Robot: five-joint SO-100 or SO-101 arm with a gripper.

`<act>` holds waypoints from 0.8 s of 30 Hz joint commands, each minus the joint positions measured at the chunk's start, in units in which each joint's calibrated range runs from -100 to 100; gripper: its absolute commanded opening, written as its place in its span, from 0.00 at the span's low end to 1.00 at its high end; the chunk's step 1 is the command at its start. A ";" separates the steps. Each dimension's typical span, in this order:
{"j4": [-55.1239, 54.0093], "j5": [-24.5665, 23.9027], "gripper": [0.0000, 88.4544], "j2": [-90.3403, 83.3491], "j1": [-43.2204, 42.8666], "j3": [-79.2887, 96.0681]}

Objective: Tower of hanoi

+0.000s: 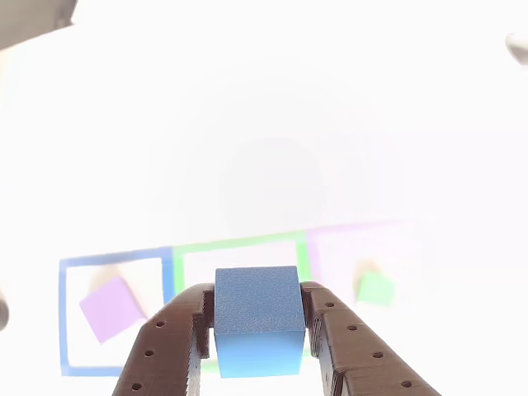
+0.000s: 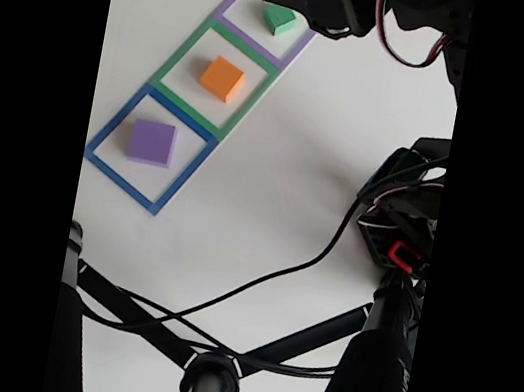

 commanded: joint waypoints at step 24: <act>-19.93 7.68 0.04 -15.89 24.88 37.36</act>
